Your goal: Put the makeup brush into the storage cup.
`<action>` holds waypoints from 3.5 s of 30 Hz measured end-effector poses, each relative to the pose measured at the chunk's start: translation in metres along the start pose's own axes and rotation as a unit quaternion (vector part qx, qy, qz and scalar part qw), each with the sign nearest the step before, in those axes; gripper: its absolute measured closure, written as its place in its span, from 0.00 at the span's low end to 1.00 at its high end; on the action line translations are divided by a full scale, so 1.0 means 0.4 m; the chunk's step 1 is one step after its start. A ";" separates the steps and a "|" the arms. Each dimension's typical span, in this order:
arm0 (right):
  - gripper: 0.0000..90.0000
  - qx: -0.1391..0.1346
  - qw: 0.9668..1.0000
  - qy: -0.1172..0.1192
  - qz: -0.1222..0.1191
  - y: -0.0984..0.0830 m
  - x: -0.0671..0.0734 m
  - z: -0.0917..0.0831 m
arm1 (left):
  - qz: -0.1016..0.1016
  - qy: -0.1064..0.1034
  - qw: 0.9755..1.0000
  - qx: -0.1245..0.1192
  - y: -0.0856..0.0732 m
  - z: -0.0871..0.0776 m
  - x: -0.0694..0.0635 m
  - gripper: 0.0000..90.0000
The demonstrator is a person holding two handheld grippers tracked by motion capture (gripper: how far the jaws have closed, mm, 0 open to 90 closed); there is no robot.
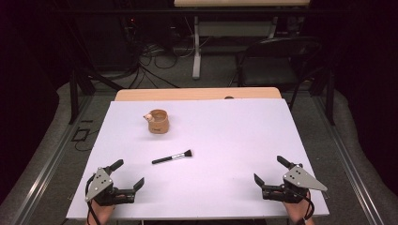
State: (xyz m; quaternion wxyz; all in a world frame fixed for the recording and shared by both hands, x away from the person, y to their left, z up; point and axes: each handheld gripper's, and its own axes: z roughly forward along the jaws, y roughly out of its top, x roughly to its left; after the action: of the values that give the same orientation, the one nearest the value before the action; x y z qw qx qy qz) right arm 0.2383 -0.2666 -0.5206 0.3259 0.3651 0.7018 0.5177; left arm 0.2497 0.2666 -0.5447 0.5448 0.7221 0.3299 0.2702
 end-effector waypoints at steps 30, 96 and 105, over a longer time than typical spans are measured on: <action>0.01 0.011 1.000 0.024 -0.003 -0.011 -0.011 0.027 | -0.005 -0.011 1.000 0.010 0.017 0.069 0.026 0.00; 0.01 0.010 0.998 0.055 -0.016 -0.003 -0.003 0.026 | 0.043 -0.098 0.987 0.119 0.112 0.284 0.105 0.00; 0.01 0.010 0.998 0.055 -0.016 -0.003 -0.004 0.026 | 0.064 -0.113 0.977 0.167 0.144 0.299 0.108 0.00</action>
State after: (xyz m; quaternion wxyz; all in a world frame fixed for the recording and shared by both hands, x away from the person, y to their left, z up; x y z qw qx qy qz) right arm 0.2477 -0.2631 -0.5243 0.2913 0.3284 0.7293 0.5249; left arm 0.3774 0.2164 -0.5191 0.4321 0.8483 0.2597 0.1619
